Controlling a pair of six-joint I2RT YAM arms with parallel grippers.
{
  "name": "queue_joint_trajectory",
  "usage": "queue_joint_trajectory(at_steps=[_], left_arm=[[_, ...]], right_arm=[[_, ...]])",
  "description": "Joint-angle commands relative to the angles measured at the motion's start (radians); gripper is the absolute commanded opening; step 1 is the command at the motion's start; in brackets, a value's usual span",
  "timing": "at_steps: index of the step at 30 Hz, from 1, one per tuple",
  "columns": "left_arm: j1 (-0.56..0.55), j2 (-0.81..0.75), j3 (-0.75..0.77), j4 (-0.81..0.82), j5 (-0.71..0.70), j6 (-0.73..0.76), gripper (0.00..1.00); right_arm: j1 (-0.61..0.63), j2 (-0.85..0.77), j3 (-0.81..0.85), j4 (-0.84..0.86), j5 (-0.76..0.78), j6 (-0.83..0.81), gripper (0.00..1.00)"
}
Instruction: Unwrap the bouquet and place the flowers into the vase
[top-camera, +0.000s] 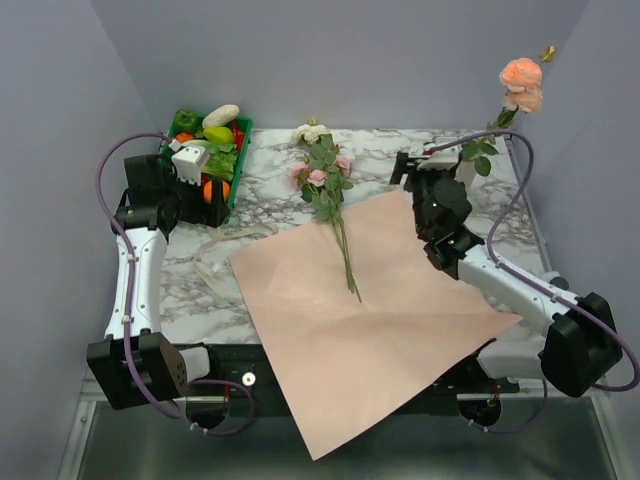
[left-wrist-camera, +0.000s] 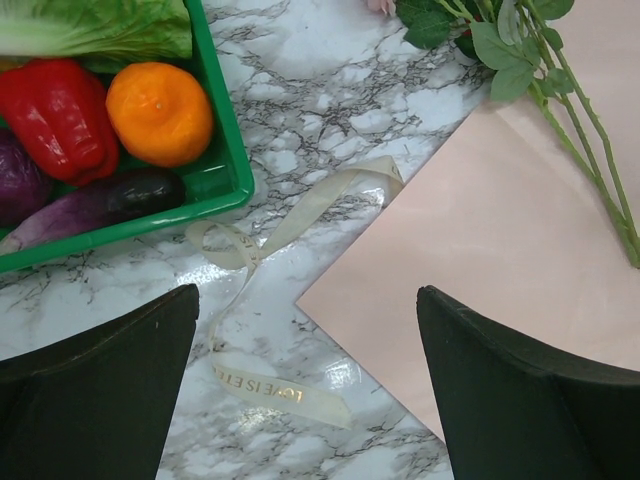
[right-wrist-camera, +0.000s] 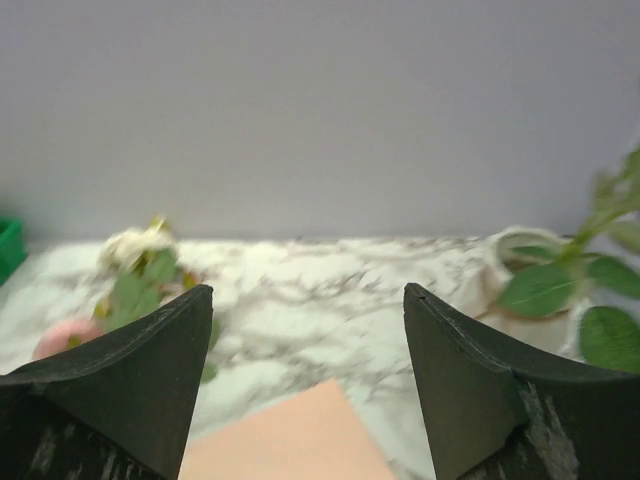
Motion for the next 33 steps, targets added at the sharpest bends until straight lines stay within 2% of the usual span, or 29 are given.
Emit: queue_joint_trajectory(at_steps=[1, 2, 3, 7, 12, 16, 21, 24, 27, 33], left_arm=[[0.005, -0.051, 0.009, -0.019, 0.028, -0.007, 0.99], [0.005, -0.057, 0.005, -0.021, 0.026, -0.001, 0.99], [0.005, -0.060, -0.001, -0.030, 0.026, 0.010, 0.99], [0.005, -0.085, -0.020, -0.041, 0.014, 0.024, 0.99], [0.005, -0.097, -0.044, -0.045, 0.006, 0.039, 0.99], [0.005, -0.106, -0.061, -0.042, -0.008, 0.056, 0.99], [0.005, -0.106, -0.083, -0.022, -0.032, 0.065, 0.99], [0.005, -0.099, -0.083, -0.022, -0.035, 0.068, 0.99], [0.005, -0.099, -0.084, -0.019, -0.038, 0.073, 0.99], [0.005, -0.094, -0.083, -0.015, -0.048, 0.081, 0.99]], right_arm=[[0.090, 0.040, 0.051, -0.396, -0.013, 0.184, 0.80], [0.094, 0.046, 0.064, -0.444, -0.047, 0.222, 0.78], [0.095, 0.057, 0.087, -0.481, -0.108, 0.249, 0.69], [0.097, 0.149, 0.182, -0.681, -0.233, 0.309, 0.58], [0.095, 0.345, 0.331, -0.834, -0.424, 0.320, 0.42], [0.095, 0.460, 0.404, -0.894, -0.510, 0.331, 0.40], [0.095, 0.538, 0.450, -0.889, -0.573, 0.325, 0.40], [0.095, 0.591, 0.481, -0.888, -0.580, 0.316, 0.39], [0.095, 0.632, 0.495, -0.889, -0.557, 0.312, 0.34], [0.095, 0.695, 0.526, -0.891, -0.546, 0.308, 0.29]])
